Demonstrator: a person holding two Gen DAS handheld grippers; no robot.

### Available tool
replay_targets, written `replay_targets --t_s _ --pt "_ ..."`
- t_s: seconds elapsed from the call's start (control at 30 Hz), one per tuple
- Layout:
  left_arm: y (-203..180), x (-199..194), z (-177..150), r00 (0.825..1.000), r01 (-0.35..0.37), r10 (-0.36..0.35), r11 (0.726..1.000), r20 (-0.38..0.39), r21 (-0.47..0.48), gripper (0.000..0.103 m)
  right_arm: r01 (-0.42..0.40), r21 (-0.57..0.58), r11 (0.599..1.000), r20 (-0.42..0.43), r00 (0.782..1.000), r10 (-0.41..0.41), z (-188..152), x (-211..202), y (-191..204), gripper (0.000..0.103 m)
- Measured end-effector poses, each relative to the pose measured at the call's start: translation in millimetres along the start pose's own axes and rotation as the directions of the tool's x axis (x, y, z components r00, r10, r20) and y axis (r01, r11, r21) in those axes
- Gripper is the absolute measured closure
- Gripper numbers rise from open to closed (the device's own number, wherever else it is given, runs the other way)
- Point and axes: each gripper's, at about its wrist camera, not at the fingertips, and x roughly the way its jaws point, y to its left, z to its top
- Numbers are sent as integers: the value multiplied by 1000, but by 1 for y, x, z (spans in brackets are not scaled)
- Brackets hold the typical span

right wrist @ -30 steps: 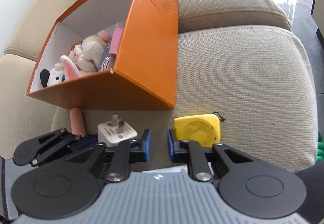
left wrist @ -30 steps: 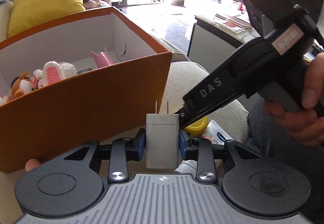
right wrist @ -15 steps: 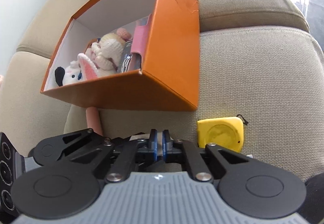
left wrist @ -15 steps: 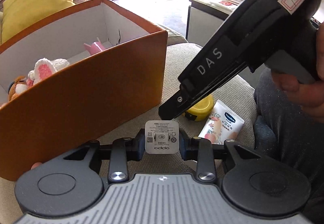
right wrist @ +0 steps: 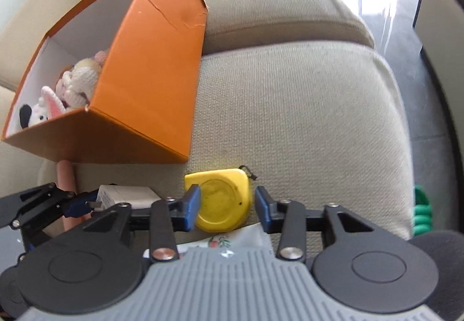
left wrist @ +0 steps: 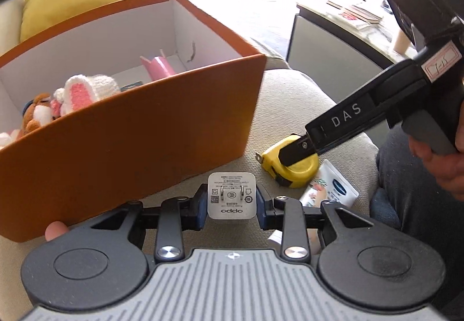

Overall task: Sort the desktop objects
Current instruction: 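Close the right gripper on the yellow tape measure while the left holds the plug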

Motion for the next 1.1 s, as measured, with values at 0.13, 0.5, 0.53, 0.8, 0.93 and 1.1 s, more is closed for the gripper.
replay_targets --t_s 0.13,0.5,0.53,0.8,0.93,1.1 --pt "6 -2 1 1000 -8 8 1000 -6 -24 66 -31 49 998 -12 999 31 3 9 -5 55" --pt "9 2 1 1000 -6 5 998 -14 -69 66 -32 33 999 -1 999 32 0 14 6 62" --pt "10 2 1 1000 -5 4 997 -15 -76 66 -29 25 999 4 1000 29 -1 13 9 64" --pt "17 3 1 1000 6 -8 993 -16 -122 66 -34 -56 998 6 999 34 -2 -4 33 80" --pt "20 3 0 1000 10 -12 991 -18 -135 66 -62 -90 994 -8 998 62 -4 -5 47 82" --pt "25 2 -3 1000 20 -22 987 -10 -158 66 -46 -118 992 -1 999 46 -2 -4 56 82"
